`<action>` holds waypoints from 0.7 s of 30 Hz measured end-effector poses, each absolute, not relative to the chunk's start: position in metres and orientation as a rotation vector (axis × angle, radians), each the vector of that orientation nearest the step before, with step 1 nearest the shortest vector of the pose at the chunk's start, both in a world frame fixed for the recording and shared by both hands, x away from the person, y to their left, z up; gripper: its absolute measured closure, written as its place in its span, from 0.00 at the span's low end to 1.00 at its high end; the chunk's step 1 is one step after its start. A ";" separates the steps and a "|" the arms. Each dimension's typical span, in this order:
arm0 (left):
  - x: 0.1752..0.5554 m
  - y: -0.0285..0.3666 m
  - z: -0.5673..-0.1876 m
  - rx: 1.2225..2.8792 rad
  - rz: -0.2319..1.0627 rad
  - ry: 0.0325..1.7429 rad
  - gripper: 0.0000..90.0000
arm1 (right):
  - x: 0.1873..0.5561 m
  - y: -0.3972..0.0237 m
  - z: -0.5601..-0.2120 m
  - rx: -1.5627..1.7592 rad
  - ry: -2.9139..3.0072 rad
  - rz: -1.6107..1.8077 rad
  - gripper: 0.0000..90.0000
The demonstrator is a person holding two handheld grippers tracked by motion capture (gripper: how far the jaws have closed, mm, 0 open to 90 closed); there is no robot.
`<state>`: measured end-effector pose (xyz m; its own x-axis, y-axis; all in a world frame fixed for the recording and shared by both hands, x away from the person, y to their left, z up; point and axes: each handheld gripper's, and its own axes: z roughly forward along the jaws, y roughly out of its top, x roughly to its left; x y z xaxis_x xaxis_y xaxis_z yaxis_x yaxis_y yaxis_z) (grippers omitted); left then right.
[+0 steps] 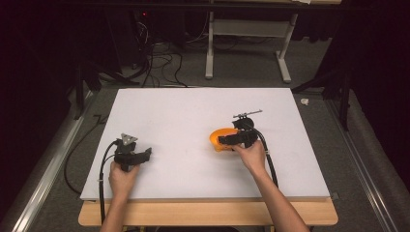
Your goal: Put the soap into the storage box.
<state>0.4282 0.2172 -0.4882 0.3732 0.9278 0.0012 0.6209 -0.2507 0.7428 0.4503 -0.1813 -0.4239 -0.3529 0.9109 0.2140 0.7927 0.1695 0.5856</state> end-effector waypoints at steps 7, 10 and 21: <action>0.428 0.217 -0.488 1.974 0.594 1.334 0.31 | 0.449 -0.181 -0.421 1.653 2.237 0.956 0.14; 0.428 0.217 -0.488 1.974 0.594 1.334 0.31 | 0.448 -0.182 -0.420 1.642 2.230 0.971 0.14; 0.428 0.217 -0.488 1.973 0.594 1.334 0.31 | 0.440 -0.194 -0.410 1.594 2.185 1.036 0.14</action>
